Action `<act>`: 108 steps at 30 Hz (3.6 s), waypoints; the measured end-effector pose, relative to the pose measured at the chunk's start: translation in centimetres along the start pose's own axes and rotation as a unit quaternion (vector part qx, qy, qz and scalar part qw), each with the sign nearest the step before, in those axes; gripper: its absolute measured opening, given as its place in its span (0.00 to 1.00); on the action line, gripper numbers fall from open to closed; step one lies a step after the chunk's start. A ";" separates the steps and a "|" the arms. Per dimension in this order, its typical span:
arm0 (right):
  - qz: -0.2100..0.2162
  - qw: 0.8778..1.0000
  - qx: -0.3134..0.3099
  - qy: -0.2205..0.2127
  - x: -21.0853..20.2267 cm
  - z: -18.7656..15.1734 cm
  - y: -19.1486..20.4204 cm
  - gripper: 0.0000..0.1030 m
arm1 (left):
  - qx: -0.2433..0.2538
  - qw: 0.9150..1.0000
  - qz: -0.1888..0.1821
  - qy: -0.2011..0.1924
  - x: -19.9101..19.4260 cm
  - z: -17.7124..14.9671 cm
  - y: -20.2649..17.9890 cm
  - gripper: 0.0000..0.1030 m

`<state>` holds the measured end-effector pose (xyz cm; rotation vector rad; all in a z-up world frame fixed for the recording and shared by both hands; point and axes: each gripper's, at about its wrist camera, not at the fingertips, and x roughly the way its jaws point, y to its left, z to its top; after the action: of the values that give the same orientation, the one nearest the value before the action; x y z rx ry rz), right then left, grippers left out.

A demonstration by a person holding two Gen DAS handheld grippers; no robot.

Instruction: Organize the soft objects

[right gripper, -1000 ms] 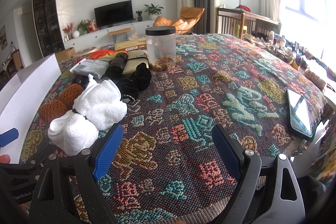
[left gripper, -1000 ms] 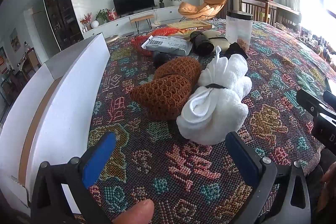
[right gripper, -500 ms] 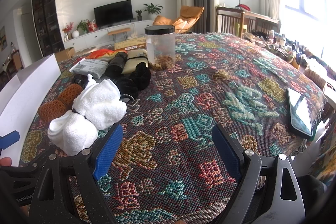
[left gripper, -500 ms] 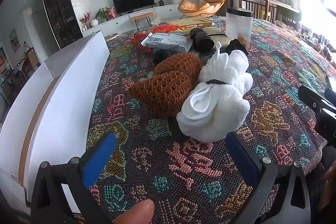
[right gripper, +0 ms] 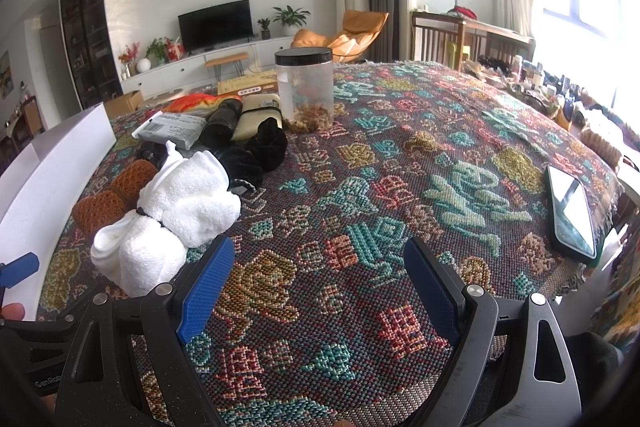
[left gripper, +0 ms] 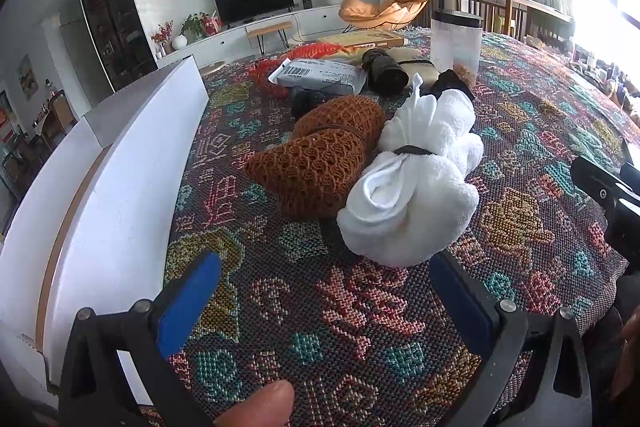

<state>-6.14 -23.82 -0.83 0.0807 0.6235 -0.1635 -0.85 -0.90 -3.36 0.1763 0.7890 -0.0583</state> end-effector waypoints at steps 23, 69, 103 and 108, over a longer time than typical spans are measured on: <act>0.001 1.000 0.002 0.002 0.2 -0.1 -0.2 0.86 | 0.004 1.000 -0.001 0.029 1.8 -0.7 -0.1 1.00; 0.015 0.997 0.047 0.062 0.7 -1.3 1.4 0.86 | -0.024 0.994 -0.077 0.071 11.0 3.1 2.3 1.00; 0.035 0.983 0.112 0.140 3.7 -1.5 -1.6 0.86 | -0.025 0.994 -0.076 0.070 10.9 3.0 2.4 1.00; 0.035 0.983 0.112 0.140 3.7 -1.5 -1.6 0.87 | -0.025 0.994 -0.076 0.069 10.9 3.0 2.4 1.00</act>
<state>-4.31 -25.67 -4.30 0.3473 0.8806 -0.1557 9.21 1.07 -8.72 0.0731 0.9411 -0.1725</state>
